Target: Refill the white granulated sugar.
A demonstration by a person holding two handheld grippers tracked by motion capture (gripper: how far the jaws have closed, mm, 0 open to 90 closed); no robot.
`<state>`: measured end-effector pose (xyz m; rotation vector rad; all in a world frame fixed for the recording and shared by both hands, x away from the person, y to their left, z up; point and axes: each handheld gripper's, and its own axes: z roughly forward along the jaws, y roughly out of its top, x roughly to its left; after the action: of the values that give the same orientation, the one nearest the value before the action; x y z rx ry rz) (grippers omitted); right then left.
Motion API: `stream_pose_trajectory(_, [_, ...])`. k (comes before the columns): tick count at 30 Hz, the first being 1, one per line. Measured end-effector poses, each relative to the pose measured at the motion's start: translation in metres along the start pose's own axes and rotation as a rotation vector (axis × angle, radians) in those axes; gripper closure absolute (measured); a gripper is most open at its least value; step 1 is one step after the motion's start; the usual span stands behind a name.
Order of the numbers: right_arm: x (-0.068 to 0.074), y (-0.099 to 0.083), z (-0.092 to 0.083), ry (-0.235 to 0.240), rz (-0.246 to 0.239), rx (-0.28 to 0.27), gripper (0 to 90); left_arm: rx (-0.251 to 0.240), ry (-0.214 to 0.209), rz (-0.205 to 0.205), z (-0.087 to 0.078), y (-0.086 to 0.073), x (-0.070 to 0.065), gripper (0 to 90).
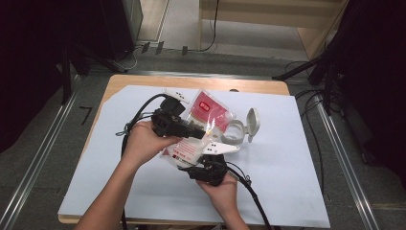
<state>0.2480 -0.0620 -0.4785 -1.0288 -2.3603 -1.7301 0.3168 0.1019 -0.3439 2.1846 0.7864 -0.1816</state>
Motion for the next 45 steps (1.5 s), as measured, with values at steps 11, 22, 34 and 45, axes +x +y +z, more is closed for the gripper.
stream_pose_trajectory(11, [0.002, -0.003, 0.000, 0.046, 0.047, -0.020, 59.0, 0.056, -0.011, 0.011, -0.006, 0.001, 0.000, 65.5])
stream_pose_trajectory(22, [0.006, -0.002, -0.003, -0.001, 0.007, -0.014, 58.5, 0.048, -0.073, -0.100, -0.014, -0.001, 0.008, 82.0])
stream_pose_trajectory(34, [0.013, 0.007, 0.001, -0.079, 0.012, 0.040, 57.2, 0.032, 0.013, -0.018, 0.000, 0.010, -0.001, 82.8])
stream_pose_trajectory(45, [0.018, 0.014, 0.003, -0.062, 0.006, 0.037, 58.3, 0.014, 0.000, -0.084, 0.007, 0.018, -0.001, 86.8])
